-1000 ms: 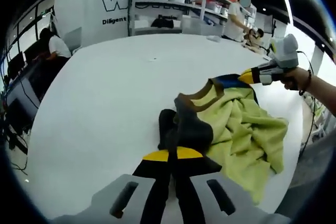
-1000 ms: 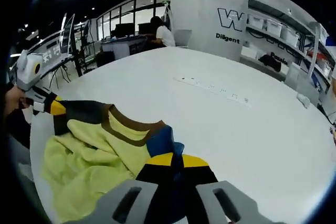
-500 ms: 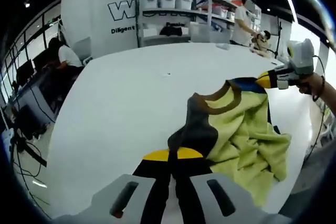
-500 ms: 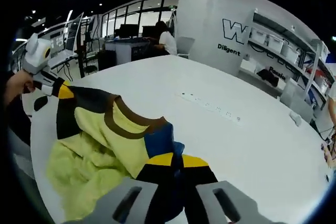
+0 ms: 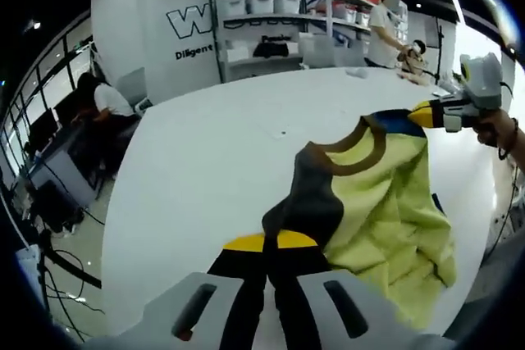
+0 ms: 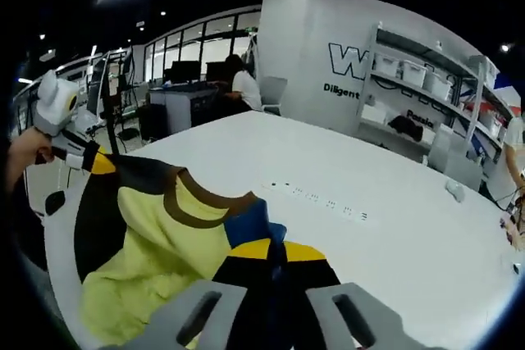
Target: Fold the garment on the visible template until the final outline fits inside the template.
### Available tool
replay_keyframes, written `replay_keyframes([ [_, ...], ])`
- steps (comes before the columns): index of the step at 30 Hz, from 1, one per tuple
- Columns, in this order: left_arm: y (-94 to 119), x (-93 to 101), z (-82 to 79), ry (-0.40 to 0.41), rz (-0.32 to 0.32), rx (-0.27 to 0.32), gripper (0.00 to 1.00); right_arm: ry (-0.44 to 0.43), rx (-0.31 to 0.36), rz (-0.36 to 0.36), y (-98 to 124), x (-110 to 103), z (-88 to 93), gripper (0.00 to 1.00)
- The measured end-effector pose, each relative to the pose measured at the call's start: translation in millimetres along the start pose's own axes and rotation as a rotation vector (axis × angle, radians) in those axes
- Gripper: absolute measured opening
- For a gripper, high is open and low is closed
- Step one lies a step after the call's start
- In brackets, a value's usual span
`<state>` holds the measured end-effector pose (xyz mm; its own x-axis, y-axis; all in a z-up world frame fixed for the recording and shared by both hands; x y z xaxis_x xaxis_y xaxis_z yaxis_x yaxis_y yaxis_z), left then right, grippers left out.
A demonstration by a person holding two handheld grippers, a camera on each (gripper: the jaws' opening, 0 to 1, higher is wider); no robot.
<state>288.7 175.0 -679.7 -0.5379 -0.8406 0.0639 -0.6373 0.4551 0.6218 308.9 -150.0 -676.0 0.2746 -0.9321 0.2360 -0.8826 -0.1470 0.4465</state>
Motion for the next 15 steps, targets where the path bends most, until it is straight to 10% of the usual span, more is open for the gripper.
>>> replay_keyframes([
  [15,-52.8,-42.5,-25.7,-0.007,-0.018,-0.052,0.03,-0.073,-0.061,0.032,-56.1,6.4,-8.6,0.0],
])
Point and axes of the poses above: the point that each gripper's makers call its tool centre point, and the gripper's own axes: y roughly backward along the fingers, x roughly to its right, z roughly out of its underside, the point moved 10 cm from there along y, roughly backward along the fingers, and after that the axes turned 12 degrees about z, right-handed, at the moved point
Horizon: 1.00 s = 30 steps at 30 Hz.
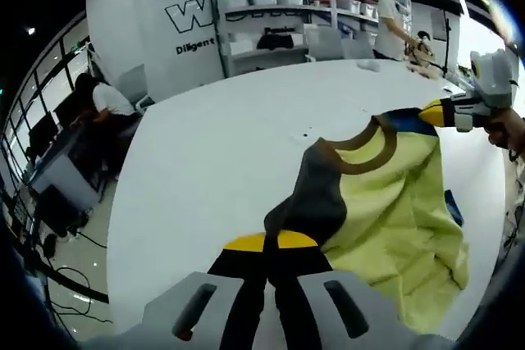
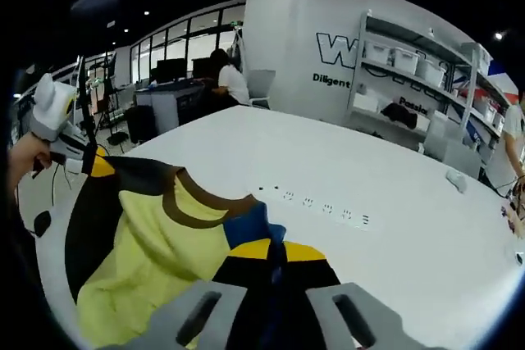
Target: Fold the garment on the visible template until the final outline fits inside the template.
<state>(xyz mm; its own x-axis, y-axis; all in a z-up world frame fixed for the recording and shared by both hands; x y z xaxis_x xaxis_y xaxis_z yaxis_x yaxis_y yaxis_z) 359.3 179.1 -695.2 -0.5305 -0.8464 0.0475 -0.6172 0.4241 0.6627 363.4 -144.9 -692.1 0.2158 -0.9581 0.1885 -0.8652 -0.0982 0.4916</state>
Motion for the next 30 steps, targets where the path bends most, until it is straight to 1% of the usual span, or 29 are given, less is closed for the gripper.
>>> replay_keyframes([
  [2,-14.9,-6.5,0.5,0.002,-0.003,-0.019,0.03,-0.004,-0.021,0.009,-13.5,2.6,3.6,0.0],
  [4,-25.1,-10.8,2.0,0.001,-0.007,-0.037,0.03,-0.008,-0.031,0.01,-22.6,3.8,6.5,0.0],
  [6,-41.0,-18.0,6.8,0.003,-0.007,-0.071,0.03,-0.011,-0.051,0.018,-35.9,5.2,11.5,0.0],
  [7,-43.7,-19.2,7.6,0.004,-0.006,-0.073,0.03,-0.009,-0.054,0.02,-38.0,5.4,12.3,0.0],
  [8,-53.0,-22.9,11.6,0.023,0.001,-0.09,0.03,-0.003,-0.07,0.02,-45.7,5.3,15.8,0.0],
  [10,-59.1,-25.6,14.6,0.034,0.006,-0.104,0.03,-0.002,-0.077,0.019,-51.5,4.9,18.8,0.0],
  [12,-69.4,-29.8,18.0,0.043,0.014,-0.119,0.03,0.005,-0.094,0.025,-61.7,3.1,26.2,0.0],
  [13,-73.8,-31.1,20.2,0.062,0.022,-0.128,0.03,0.006,-0.1,0.029,-65.2,2.2,29.2,0.0],
  [14,-79.5,-30.8,23.4,0.144,0.031,-0.148,0.03,-0.002,-0.119,0.034,-69.0,0.5,33.0,0.0],
  [16,-84.4,-33.5,23.6,0.085,0.023,-0.157,0.03,0.009,-0.131,0.043,-75.1,-2.1,37.2,0.0],
  [17,-87.7,-34.8,25.5,0.035,0.013,-0.192,0.03,0.015,-0.14,0.046,-76.9,-2.7,38.5,0.0],
  [18,-90.6,-35.0,27.1,0.026,0.009,-0.205,0.03,0.016,-0.146,0.053,-79.9,-2.5,40.4,0.0],
  [19,-95.6,-35.4,29.6,0.053,0.016,-0.211,0.03,0.004,-0.162,0.06,-82.5,-2.5,43.3,0.0],
  [20,-97.9,-34.8,32.7,0.082,0.043,-0.243,0.03,-0.009,-0.175,0.062,-84.1,-2.6,46.1,0.0],
  [21,-95.4,-36.9,27.3,0.071,0.022,-0.209,0.04,-0.002,-0.18,0.066,-86.4,-3.2,48.9,0.0],
  [23,-96.5,-39.4,24.8,0.068,0.029,-0.213,0.04,0.017,-0.202,0.072,-88.9,-3.3,52.8,0.0],
  [27,-99.8,-41.7,21.1,0.055,0.02,-0.226,0.04,0.011,-0.201,0.077,-93.9,-3.5,54.9,0.0],
  [30,-101.5,-41.8,20.3,0.036,0.007,-0.225,0.04,0.014,-0.186,0.08,-97.7,-2.5,54.4,0.0],
])
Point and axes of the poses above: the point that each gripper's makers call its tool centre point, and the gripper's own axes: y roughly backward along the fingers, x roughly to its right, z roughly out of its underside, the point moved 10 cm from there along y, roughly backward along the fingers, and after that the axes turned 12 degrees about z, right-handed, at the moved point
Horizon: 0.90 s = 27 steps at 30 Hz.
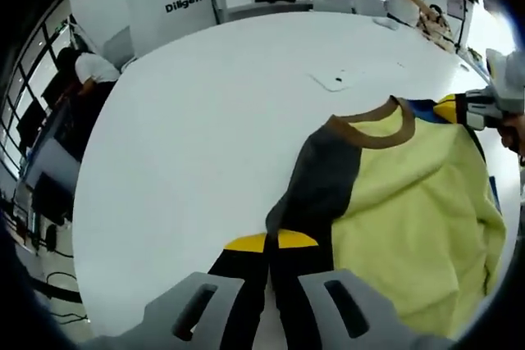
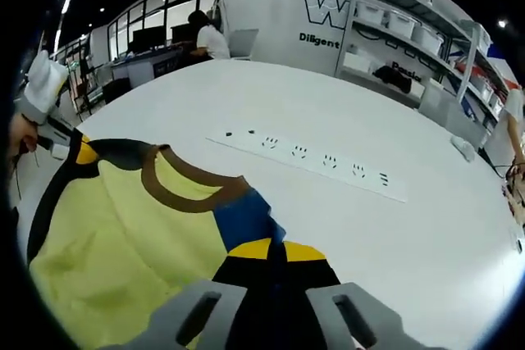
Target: Fold the garment on the visible template until the final outline fits inside the template.
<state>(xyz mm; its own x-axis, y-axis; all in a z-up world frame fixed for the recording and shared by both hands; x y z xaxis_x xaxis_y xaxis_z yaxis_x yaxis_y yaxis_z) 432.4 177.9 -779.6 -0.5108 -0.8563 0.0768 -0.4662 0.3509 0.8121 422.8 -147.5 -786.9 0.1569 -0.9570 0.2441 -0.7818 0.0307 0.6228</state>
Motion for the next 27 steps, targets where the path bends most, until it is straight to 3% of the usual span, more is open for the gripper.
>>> replay_keyframes([
  [9,-2.1,-1.3,-2.2,-0.021,-0.015,0.001,0.04,-0.049,-0.001,0.01,-9.4,0.0,1.5,0.0],
  [12,-0.7,-3.2,-2.9,-0.042,-0.066,0.009,0.14,-0.047,0.009,0.019,-12.2,0.9,0.6,0.0],
  [15,5.3,-1.6,-4.4,-0.05,-0.067,0.023,0.23,-0.089,0.018,0.024,-11.9,4.5,-2.8,0.0],
  [18,13.7,1.9,-6.1,-0.027,-0.047,0.045,0.36,-0.128,0.044,0.023,-5.4,7.8,-8.9,0.11],
  [23,25.2,9.6,-10.6,-0.037,-0.024,0.073,0.53,-0.218,0.07,-0.006,9.2,9.9,-17.7,0.42],
  [27,37.2,17.1,-11.4,-0.004,-0.011,0.107,0.6,-0.244,0.066,-0.039,24.3,8.2,-22.1,0.5],
])
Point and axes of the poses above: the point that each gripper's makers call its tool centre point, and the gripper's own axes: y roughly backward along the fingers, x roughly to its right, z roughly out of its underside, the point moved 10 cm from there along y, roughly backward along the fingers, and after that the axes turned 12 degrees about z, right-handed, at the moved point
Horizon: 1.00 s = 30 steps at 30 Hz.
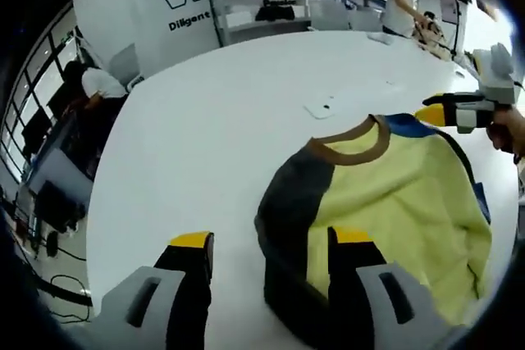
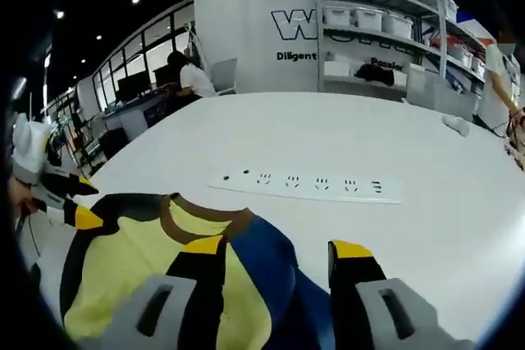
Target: Fold the garment on the visible template until the final outline fits inside the template.
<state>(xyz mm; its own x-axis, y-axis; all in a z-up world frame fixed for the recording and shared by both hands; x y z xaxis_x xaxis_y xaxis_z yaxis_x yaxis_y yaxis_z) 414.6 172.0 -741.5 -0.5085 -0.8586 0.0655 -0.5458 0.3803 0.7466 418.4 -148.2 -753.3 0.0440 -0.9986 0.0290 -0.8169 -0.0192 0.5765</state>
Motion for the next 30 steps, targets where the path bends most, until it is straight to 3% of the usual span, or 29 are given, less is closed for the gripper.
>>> replay_keyframes([
  [2,6.8,5.0,0.6,0.005,-0.006,0.023,0.68,-0.013,-0.005,-0.005,6.2,-1.2,-3.2,0.59],
  [3,10.4,9.0,0.2,0.008,-0.006,0.069,0.71,-0.024,-0.001,-0.01,10.4,-2.0,-4.7,0.62],
  [7,23.2,21.2,4.9,0.055,0.01,0.103,0.85,-0.056,-0.02,-0.036,23.2,-5.6,-6.2,0.75],
  [14,42.3,34.4,5.8,0.038,0.012,0.124,0.91,-0.075,-0.015,-0.106,44.4,-18.1,-5.5,0.99],
  [20,57.8,48.5,5.7,0.052,0.041,0.171,0.99,-0.084,-0.053,-0.148,62.3,-24.5,-0.9,0.99],
  [30,69.3,67.0,30.8,0.059,0.054,0.188,0.94,-0.063,-0.082,-0.191,96.2,-21.2,17.2,0.96],
])
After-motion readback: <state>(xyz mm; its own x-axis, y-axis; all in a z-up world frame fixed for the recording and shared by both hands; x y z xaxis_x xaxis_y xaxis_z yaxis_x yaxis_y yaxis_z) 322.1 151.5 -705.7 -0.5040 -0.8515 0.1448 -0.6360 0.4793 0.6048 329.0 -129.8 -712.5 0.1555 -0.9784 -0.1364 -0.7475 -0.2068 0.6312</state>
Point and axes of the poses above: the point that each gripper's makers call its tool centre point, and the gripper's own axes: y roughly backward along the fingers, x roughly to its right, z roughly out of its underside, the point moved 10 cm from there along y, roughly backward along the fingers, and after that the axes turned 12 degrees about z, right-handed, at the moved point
